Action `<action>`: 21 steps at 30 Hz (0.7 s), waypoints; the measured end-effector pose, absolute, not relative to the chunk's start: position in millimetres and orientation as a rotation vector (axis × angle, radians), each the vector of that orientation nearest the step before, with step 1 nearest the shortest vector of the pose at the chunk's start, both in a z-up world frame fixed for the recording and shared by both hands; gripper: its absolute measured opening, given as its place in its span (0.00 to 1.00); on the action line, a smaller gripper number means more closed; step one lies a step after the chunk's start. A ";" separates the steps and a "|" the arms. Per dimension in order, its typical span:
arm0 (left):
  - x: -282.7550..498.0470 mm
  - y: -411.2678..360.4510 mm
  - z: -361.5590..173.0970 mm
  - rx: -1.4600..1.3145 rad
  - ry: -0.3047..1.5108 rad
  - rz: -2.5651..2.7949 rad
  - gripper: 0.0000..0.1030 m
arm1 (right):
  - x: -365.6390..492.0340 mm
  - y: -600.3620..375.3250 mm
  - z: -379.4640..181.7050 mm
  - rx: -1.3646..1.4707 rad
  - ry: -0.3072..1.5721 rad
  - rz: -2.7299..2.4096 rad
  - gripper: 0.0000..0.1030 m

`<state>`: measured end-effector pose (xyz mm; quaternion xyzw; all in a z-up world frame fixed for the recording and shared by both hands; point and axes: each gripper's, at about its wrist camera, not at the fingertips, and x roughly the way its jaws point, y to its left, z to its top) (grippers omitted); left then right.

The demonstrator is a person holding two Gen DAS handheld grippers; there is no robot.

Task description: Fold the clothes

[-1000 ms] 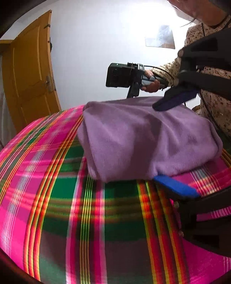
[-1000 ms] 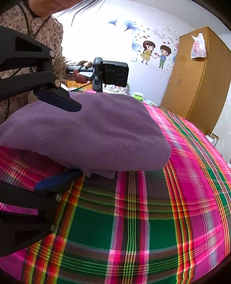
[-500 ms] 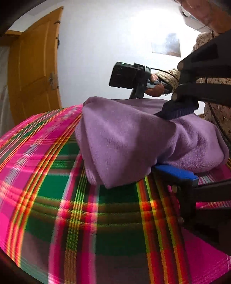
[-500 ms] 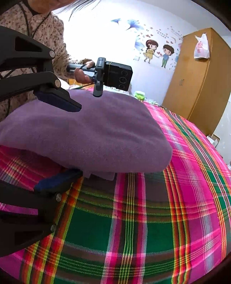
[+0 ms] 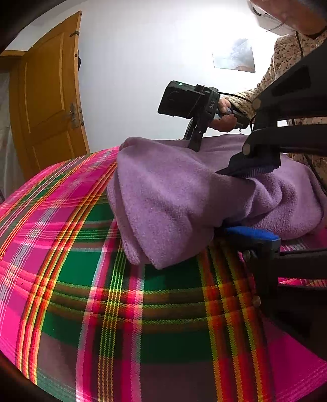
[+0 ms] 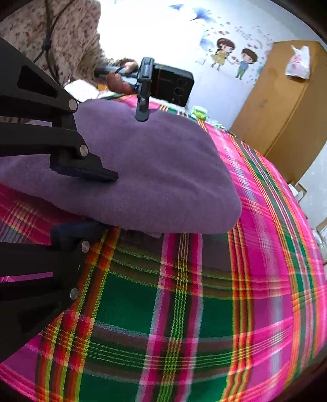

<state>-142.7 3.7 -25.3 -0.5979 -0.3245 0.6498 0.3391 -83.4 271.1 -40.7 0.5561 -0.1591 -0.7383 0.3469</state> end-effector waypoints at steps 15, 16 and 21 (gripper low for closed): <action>-147.8 24.8 -21.9 -1.501 -0.839 1.770 0.30 | -68.4 254.1 -32.3 1.398 -0.252 -2.123 0.21; -147.8 25.7 -21.7 -1.496 -0.840 1.775 0.30 | -67.5 252.0 -31.3 1.391 -0.242 -2.137 0.20; -148.9 32.4 -19.2 -1.478 -0.858 1.805 0.30 | -65.1 248.4 -33.7 1.338 -0.268 -2.183 0.18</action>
